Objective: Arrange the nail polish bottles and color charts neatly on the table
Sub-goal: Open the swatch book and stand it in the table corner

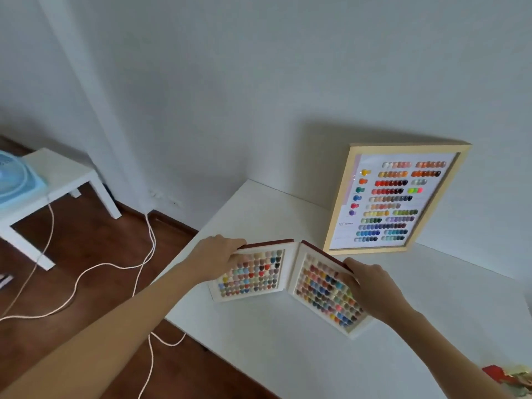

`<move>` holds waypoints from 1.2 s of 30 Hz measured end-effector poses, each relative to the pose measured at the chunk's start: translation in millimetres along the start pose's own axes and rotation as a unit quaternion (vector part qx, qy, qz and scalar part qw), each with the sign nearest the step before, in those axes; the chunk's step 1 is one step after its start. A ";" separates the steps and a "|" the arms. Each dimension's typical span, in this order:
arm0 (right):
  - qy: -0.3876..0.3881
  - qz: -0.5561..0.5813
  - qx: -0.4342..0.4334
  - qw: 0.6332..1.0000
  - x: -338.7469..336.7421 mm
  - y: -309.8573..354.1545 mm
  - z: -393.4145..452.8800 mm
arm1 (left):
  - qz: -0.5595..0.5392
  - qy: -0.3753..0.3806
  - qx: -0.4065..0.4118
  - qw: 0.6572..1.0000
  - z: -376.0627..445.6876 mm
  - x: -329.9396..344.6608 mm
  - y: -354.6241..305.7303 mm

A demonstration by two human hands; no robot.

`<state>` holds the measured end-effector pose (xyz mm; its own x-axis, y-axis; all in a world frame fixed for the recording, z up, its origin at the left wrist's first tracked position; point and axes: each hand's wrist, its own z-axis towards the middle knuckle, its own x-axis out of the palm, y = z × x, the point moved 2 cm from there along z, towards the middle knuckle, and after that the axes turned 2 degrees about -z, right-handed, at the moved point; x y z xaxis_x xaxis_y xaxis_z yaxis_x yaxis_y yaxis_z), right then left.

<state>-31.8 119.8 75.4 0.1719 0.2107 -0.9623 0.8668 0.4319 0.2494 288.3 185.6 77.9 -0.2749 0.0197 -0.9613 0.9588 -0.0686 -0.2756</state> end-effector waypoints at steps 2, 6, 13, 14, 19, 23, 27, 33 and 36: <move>-0.011 0.004 -0.025 1.000 -5.8 10.8 22.7 | 0.008 -0.027 -0.029 0.999 -3.1 -8.3 11.1; -0.016 0.026 -0.060 0.998 -12.9 45.8 71.8 | -0.005 -0.048 -0.098 0.994 -4.7 -21.5 39.5; -0.024 0.045 -0.086 0.995 -9.2 113.4 148.8 | -0.027 -0.077 -0.192 0.978 8.5 -37.0 89.0; -0.025 0.045 -0.084 0.995 -8.3 121.7 158.3 | -0.027 -0.079 -0.201 0.976 11.6 -38.2 95.7; -0.012 0.044 -0.077 0.996 -6.2 154.9 200.3 | -0.030 -0.080 -0.237 0.968 28.8 -40.9 126.7; -0.006 0.041 -0.072 0.997 -3.8 171.3 223.5 | -0.028 -0.092 -0.246 0.965 39.9 -38.7 144.9; -0.004 0.044 -0.068 0.997 -1.2 180.2 238.3 | -0.040 -0.089 -0.251 0.963 43.0 -35.6 157.5; 0.011 0.041 -0.062 0.997 5.7 188.8 247.0 | -0.030 -0.087 -0.265 0.960 40.3 -31.4 165.9; 0.019 0.038 -0.064 0.997 7.0 189.0 248.0 | -0.034 -0.082 -0.265 0.960 38.9 -31.5 166.8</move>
<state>249.3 -14.6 89.0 0.2149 0.2802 -0.9356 0.7844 0.5211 0.3363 454.1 134.7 62.2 -0.3032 -0.1547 -0.9403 0.8278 0.4459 -0.3403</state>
